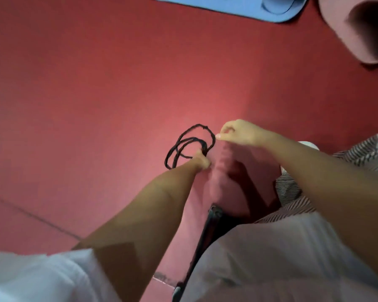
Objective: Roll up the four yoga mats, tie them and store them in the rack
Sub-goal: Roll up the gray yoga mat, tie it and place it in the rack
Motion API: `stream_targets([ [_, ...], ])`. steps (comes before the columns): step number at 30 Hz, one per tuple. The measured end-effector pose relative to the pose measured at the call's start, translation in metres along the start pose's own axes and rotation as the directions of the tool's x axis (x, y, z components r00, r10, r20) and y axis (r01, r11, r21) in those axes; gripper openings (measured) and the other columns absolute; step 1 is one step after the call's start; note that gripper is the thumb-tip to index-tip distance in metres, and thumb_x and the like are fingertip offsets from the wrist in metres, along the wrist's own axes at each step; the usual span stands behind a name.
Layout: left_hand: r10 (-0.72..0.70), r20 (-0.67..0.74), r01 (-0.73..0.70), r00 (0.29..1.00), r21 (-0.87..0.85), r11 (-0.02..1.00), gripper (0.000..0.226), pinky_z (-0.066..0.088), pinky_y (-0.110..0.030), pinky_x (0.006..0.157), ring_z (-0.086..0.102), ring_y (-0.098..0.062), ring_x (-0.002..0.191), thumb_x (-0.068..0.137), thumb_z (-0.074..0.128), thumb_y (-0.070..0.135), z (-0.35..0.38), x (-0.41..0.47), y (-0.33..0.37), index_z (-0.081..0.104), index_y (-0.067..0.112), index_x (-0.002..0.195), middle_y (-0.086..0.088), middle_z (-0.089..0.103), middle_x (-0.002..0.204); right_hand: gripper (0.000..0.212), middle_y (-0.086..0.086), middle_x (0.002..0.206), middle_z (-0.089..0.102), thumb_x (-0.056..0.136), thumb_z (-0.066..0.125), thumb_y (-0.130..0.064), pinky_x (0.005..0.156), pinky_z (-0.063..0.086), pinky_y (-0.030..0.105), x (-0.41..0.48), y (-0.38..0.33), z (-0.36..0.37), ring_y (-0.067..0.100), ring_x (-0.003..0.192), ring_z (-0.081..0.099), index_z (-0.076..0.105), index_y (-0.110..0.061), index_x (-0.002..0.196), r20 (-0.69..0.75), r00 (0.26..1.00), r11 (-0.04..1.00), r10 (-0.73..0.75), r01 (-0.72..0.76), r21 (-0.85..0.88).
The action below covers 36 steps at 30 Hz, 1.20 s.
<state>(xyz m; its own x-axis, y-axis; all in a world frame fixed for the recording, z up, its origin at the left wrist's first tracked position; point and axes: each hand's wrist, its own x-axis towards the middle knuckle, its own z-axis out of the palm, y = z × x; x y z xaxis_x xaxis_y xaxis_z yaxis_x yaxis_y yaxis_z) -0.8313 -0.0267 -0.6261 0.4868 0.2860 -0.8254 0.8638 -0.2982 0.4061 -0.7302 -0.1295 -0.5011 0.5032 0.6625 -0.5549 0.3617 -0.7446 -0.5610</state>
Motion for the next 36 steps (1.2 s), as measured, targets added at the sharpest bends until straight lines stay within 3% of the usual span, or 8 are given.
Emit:
stream_targets([
  [4,-0.135,0.055,0.14,0.989,-0.084,0.987,0.06,0.052,-0.038,0.085,0.059,-0.034,0.114,0.095,0.051,0.014,0.017,0.005,-0.018,0.023,0.005,0.148,-0.018,0.052,0.135,0.037,0.016,0.111,0.064,0.093,0.056,-0.035,0.088,0.043,0.033,0.001,0.012,0.009,0.029,0.105,0.058,0.063,-0.002,0.11,0.104,0.991,0.993,0.081,-0.072,-0.09],
  [8,0.044,0.082,-0.061,0.996,0.218,0.974,0.039,0.039,-0.034,0.1,0.05,-0.03,0.123,0.095,0.05,0.009,0.03,0.007,-0.034,0.051,0.006,0.134,-0.013,0.054,0.135,0.035,0.015,0.114,0.065,0.094,0.056,-0.032,0.089,0.044,0.032,0.0,0.017,0.013,0.028,0.108,0.058,0.062,-0.003,0.113,0.181,0.975,0.984,0.128,-0.102,-0.147],
  [14,0.319,-0.132,-0.318,0.938,0.031,0.948,0.031,0.037,-0.035,0.091,0.049,-0.034,0.118,0.101,0.036,0.014,0.011,-0.008,-0.004,0.049,-0.002,0.125,-0.021,0.054,0.129,0.047,0.016,0.139,0.048,0.096,0.052,-0.026,0.096,0.037,0.029,-0.003,0.02,0.01,0.027,0.124,0.048,0.043,-0.004,0.137,0.207,0.96,0.957,0.191,-0.135,-0.255],
  [19,0.539,-0.254,-0.557,0.803,0.002,0.83,0.033,0.025,-0.033,0.058,0.036,-0.015,0.059,0.097,0.047,0.012,-0.025,-0.033,0.048,0.04,0.014,0.065,0.0,0.041,0.062,0.061,0.014,0.153,0.026,0.099,0.046,-0.021,0.105,0.027,0.028,-0.007,0.019,-0.011,0.027,0.137,0.033,0.015,-0.019,0.151,-0.02,0.99,0.988,0.137,-0.138,-0.069],
  [23,0.574,-0.1,-0.567,0.813,0.087,0.819,0.027,0.027,-0.027,0.048,0.031,-0.006,0.041,0.092,0.051,0.012,-0.061,-0.058,0.097,0.055,0.01,0.065,0.004,0.039,0.05,0.064,0.009,0.156,0.02,0.096,0.05,-0.016,0.109,0.024,0.027,-0.01,0.023,-0.033,0.024,0.14,0.028,0.018,-0.022,0.151,-0.096,0.985,0.99,0.142,-0.143,-0.004],
  [27,0.633,0.002,-0.622,0.774,0.19,0.76,0.022,0.027,-0.017,0.043,0.033,-0.002,0.037,0.094,0.051,0.013,-0.082,-0.081,0.135,0.062,0.008,0.076,0.004,0.042,0.054,0.015,0.01,0.096,0.057,0.094,0.054,-0.016,0.068,0.035,0.023,-0.012,0.017,-0.042,0.023,0.094,0.049,0.058,-0.004,0.101,-0.193,0.975,0.987,0.108,-0.082,0.141],
  [29,0.685,0.009,-0.676,0.728,0.173,0.716,0.028,0.024,-0.02,0.045,0.028,-0.003,0.041,0.097,0.048,0.016,-0.086,-0.089,0.148,0.056,0.008,0.072,0.001,0.039,0.06,0.03,0.005,0.072,0.046,0.094,0.054,-0.017,0.052,0.026,0.024,-0.016,0.011,-0.048,0.02,0.077,0.04,0.039,-0.015,0.068,-0.352,0.928,0.967,0.125,-0.035,0.253],
  [36,0.79,-0.129,-0.794,0.6,-0.218,0.567,0.037,0.023,-0.019,0.046,0.027,-0.005,0.046,0.103,0.041,0.029,-0.08,-0.128,0.203,0.041,0.017,0.067,0.004,0.035,0.061,0.042,-0.005,0.057,0.033,0.092,0.058,-0.016,0.047,0.028,0.018,-0.062,-0.002,-0.104,0.008,0.052,0.028,0.032,-0.019,0.059,-0.684,0.701,0.849,0.202,0.223,0.479],
])
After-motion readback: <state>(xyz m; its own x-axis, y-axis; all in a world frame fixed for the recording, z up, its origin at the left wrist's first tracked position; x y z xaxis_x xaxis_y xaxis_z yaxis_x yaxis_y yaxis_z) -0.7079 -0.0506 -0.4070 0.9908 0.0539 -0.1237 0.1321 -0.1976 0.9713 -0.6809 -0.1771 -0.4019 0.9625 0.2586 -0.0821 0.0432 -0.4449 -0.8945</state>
